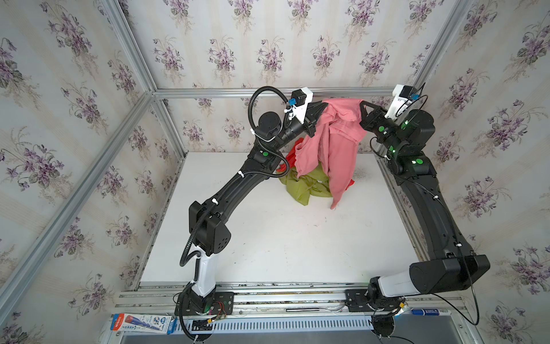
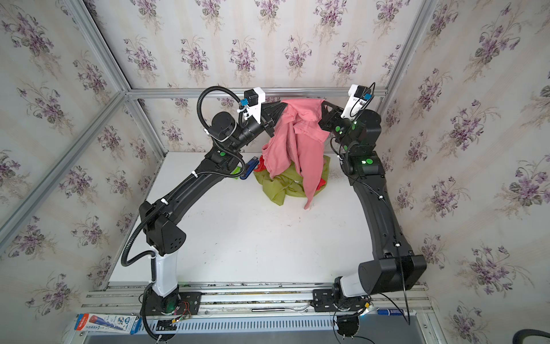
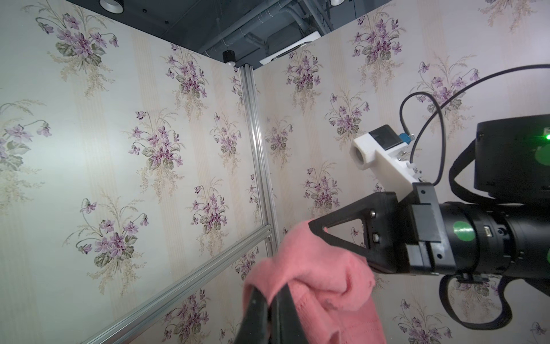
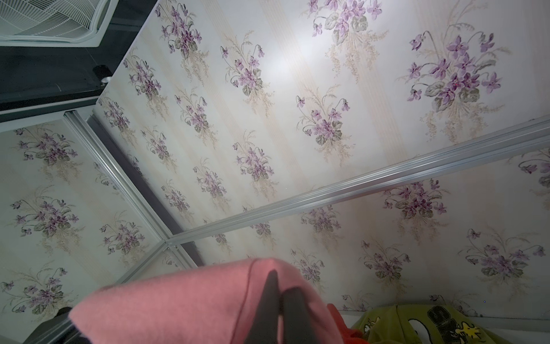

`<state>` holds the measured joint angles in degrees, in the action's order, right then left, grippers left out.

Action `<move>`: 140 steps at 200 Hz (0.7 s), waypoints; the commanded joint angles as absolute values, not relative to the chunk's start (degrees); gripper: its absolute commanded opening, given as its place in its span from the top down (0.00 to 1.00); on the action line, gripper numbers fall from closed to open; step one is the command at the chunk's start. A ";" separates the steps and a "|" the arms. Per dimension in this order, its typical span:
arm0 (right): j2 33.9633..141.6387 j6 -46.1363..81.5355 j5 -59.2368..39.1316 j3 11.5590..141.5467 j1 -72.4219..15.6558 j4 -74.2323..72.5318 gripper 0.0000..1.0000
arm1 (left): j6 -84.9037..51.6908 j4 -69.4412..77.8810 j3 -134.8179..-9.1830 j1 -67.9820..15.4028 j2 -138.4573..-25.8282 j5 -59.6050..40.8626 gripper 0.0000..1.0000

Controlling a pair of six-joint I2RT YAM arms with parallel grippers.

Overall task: Pick out a specific cloth from the pile
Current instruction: 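Raise the pink cloth with both grippers, spreading it above the pile, then lift the pink cloth higher with both grippers, pulling it clear of the pile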

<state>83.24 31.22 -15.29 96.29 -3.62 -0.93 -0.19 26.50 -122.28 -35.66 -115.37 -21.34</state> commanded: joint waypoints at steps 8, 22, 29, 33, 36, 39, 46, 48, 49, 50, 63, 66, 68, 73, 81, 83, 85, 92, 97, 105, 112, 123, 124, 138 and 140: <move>83.32 30.67 -15.81 97.97 -3.52 -1.68 1.00 | -1.38 33.55 -121.67 -35.83 -113.59 -20.73 1.00; 83.08 30.30 -15.91 98.58 -3.55 -1.18 1.00 | -1.74 34.56 -120.36 -35.86 -112.78 -20.59 1.00; 82.93 29.96 -15.79 98.90 -3.50 -0.84 1.00 | -1.78 34.72 -120.03 -35.95 -112.57 -20.57 1.00; 82.84 29.70 -15.82 99.03 -3.50 -0.71 1.00 | -1.85 34.71 -119.93 -36.03 -112.43 -20.61 1.00; 82.81 29.49 -15.74 99.13 -3.47 -0.58 1.00 | -1.85 34.68 -119.90 -36.10 -112.40 -20.64 1.00; 82.75 29.28 -15.54 99.26 -3.47 -0.42 1.00 | -1.85 34.64 -119.95 -36.16 -112.38 -20.70 1.00; 82.65 28.78 -15.27 99.48 -3.38 -0.05 1.00 | -1.88 34.63 -119.87 -36.29 -112.19 -20.77 1.00; 82.62 28.64 -15.15 99.60 -3.35 0.12 1.00 | -1.92 34.63 -119.88 -36.36 -112.23 -20.71 1.00; 82.62 28.56 -15.14 99.63 -3.39 0.15 1.00 | -1.88 34.63 -119.84 -36.37 -112.19 -20.68 1.00; 82.66 28.52 -15.13 99.69 -3.36 0.16 1.00 | -1.91 34.63 -119.86 -36.47 -112.17 -20.67 1.00; 82.70 28.30 -14.79 100.27 -2.76 1.23 1.00 | -1.44 34.56 -119.87 -36.90 -111.89 -20.80 1.00; 82.75 28.37 -14.77 100.41 -2.69 1.43 1.00 | -1.26 34.59 -119.88 -36.99 -111.78 -20.67 1.00; 82.76 28.43 -14.77 100.45 -2.52 1.52 1.00 | -1.13 34.53 -119.88 -37.06 -111.75 -20.68 1.00; 82.72 28.55 -14.72 100.61 -2.27 1.66 1.00 | -0.85 34.44 -120.00 -37.25 -111.64 -20.59 1.00; 82.76 28.81 -14.75 100.85 -1.89 1.76 1.00 | -0.58 34.28 -120.35 -37.44 -111.71 -20.55 1.00; 82.76 28.82 -14.72 100.89 -1.81 1.80 1.00 | -0.50 34.21 -120.48 -37.48 -111.71 -20.50 1.00; 82.76 28.83 -14.80 100.96 -1.73 1.86 1.00 | -0.48 34.13 -120.67 -37.52 -111.71 -20.53 1.00; 82.73 28.85 -14.85 101.22 -1.60 1.91 1.00 | -0.35 33.82 -121.28 -37.61 -111.94 -20.44 1.00; 82.83 28.83 -14.85 101.41 -1.46 2.02 1.00 | -0.35 33.52 -121.84 -37.66 -112.05 -20.40 1.00; 82.89 28.76 -14.76 101.96 -1.18 2.36 1.00 | -0.35 33.16 -122.71 -37.75 -112.39 -20.17 1.00; 83.13 28.77 -14.66 102.48 -0.97 2.69 1.00 | -0.44 32.90 -123.63 -37.87 -112.80 -19.98 1.00; 83.46 28.75 -14.50 103.44 -0.53 3.29 1.00 | -0.45 32.53 -125.18 -38.03 -113.54 -19.57 1.00; 83.57 28.74 -14.50 103.53 -0.53 3.36 1.00 | -0.49 32.48 -125.40 -38.05 -113.54 -19.54 1.00; 84.37 28.96 -14.33 105.11 -0.03 4.49 1.00 | -0.59 32.38 -127.14 -38.38 -114.77 -17.93 1.00; 84.55 28.99 -14.33 105.40 0.06 4.59 1.00 | -0.59 32.40 -127.41 -38.40 -114.91 -17.60 1.00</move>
